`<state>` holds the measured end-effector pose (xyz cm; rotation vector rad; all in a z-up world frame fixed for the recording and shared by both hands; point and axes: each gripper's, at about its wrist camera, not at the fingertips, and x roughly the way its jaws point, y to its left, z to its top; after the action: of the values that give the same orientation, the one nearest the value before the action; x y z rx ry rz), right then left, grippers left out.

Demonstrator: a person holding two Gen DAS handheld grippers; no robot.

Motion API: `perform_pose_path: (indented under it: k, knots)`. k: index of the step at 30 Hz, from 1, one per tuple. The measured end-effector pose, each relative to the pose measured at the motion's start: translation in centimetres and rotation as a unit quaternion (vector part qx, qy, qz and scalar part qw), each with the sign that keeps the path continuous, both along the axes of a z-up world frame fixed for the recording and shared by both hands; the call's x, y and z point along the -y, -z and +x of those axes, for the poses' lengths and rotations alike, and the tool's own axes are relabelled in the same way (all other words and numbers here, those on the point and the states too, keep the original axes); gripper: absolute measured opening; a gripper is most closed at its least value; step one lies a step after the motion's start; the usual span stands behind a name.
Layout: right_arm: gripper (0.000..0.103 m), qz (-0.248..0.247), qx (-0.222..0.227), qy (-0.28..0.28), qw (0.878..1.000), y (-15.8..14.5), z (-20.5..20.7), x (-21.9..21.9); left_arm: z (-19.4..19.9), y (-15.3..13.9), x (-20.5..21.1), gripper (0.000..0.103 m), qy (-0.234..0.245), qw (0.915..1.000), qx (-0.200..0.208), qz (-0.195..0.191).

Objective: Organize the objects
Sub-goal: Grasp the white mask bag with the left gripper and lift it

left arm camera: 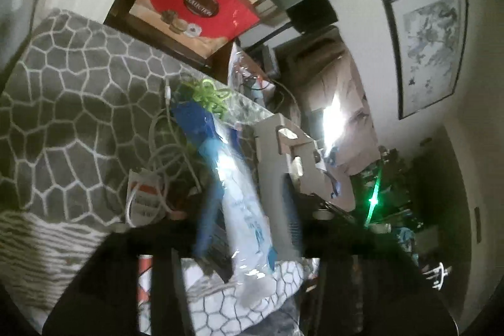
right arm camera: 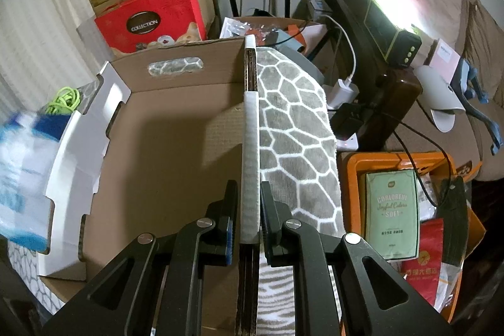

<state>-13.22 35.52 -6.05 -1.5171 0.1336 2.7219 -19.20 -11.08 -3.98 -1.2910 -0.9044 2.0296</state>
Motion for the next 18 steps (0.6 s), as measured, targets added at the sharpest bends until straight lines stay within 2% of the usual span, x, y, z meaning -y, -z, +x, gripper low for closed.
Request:
perform_pose_path:
  k: [3, 5, 7, 8, 9, 11, 14, 18]
  knots:
    - [0.013, -0.002, 0.001, 0.000, 1.000, -0.1, 0.0, 0.1, -0.8, 1.8, -1.1, 0.053, 0.008, 0.9995, 0.029, 0.010]
    - [0.013, -0.001, 0.001, 0.000, 1.000, -0.1, 0.0, 0.1, -1.1, 2.6, -2.4, 0.053, 0.014, 0.9991, 0.040, -0.011]
    - [0.013, 0.002, 0.001, -0.001, 1.000, -0.1, 0.0, 0.2, -0.9, 2.9, -3.4, 0.053, 0.029, 0.9986, 0.041, -0.016]
    - [0.012, 0.003, 0.001, -0.001, 1.000, -0.1, 0.0, 0.2, -0.8, 3.0, -4.0, 0.047, 0.036, 0.9983, 0.042, -0.021]
    - [0.012, 0.002, 0.001, -0.001, 1.000, -0.1, 0.0, 0.3, -0.5, 3.0, -4.4, 0.033, 0.040, 0.9979, 0.042, -0.029]
    - [0.012, 0.001, 0.001, 0.000, 1.000, -0.1, 0.0, 0.3, -0.4, 3.1, -5.6, 0.018, 0.051, 0.9965, 0.044, -0.049]
    - [0.013, -0.001, 0.001, 0.001, 1.000, -0.2, 0.0, 0.4, 0.0, 2.7, -6.3, 0.007, 0.053, 0.9958, 0.045, -0.059]
    - [0.013, -0.004, 0.001, 0.001, 1.000, -0.2, 0.0, 0.3, 0.8, 1.2, -6.0, 0.004, 0.042, 0.9980, 0.033, -0.035]
